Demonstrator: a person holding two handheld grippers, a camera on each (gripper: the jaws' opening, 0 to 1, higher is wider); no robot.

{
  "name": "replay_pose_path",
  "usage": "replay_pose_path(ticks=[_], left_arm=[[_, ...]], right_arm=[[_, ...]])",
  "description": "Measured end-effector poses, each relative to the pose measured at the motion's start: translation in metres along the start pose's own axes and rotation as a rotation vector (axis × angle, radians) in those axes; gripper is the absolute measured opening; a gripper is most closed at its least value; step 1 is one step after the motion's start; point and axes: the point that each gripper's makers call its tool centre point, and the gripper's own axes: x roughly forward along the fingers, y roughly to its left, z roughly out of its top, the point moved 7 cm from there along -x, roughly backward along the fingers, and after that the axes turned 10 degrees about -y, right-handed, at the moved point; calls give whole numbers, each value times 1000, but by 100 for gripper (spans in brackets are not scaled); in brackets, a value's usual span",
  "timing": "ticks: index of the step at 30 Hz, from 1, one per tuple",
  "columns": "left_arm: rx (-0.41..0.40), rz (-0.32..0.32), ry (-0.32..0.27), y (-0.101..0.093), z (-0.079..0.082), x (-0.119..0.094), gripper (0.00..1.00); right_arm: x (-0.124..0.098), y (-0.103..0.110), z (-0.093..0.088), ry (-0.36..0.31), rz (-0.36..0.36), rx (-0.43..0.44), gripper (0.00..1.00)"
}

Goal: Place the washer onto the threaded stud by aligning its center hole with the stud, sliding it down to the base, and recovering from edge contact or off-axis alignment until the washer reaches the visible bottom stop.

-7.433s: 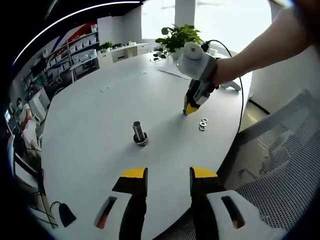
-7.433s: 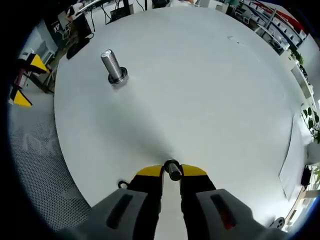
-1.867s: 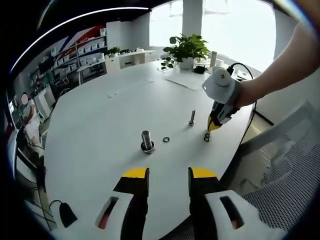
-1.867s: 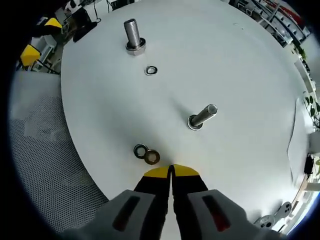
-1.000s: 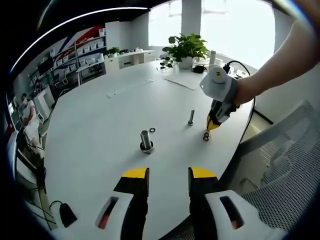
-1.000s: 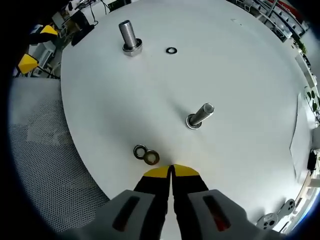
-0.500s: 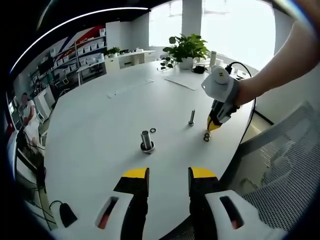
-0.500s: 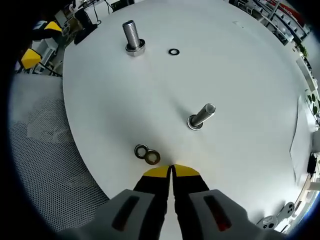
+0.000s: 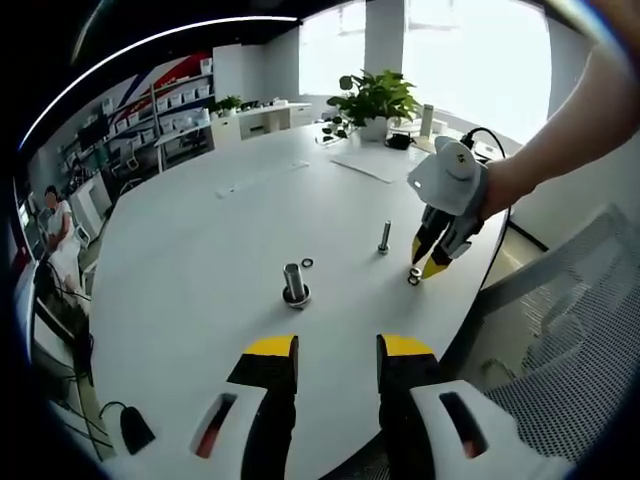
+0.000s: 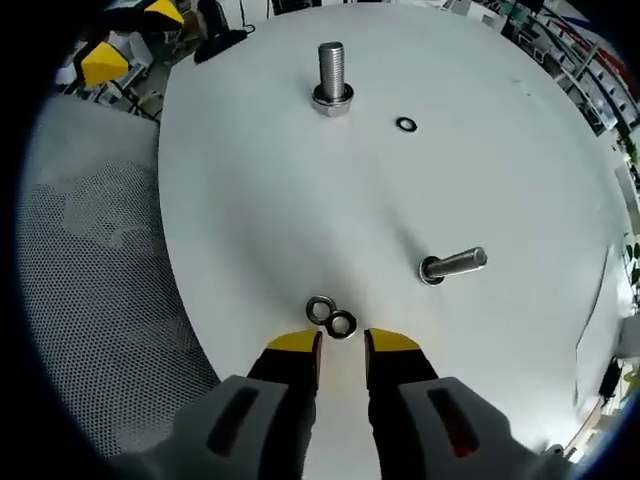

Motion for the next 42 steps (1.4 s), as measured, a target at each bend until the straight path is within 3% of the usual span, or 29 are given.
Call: replay_pose_path(ticks=[5,16,19,24,42], left_arm=[[5,0,4,0,-1,0,30],[5,-1,7,1,-1,0,29],[5,-1,7,0,-1,0,29],[4,-1,8,1,-1,0,29],[10,-3,18,1,-3,1,29]], right_arm=[[3,-3,1,15,-5,-25,18],[2,-10,-1,24,-24,14,17],[3,-8,1,20,-15,-43,17],[6,-13,3,40,-8,3,16],[9,-12,14,200,23,-85,14]])
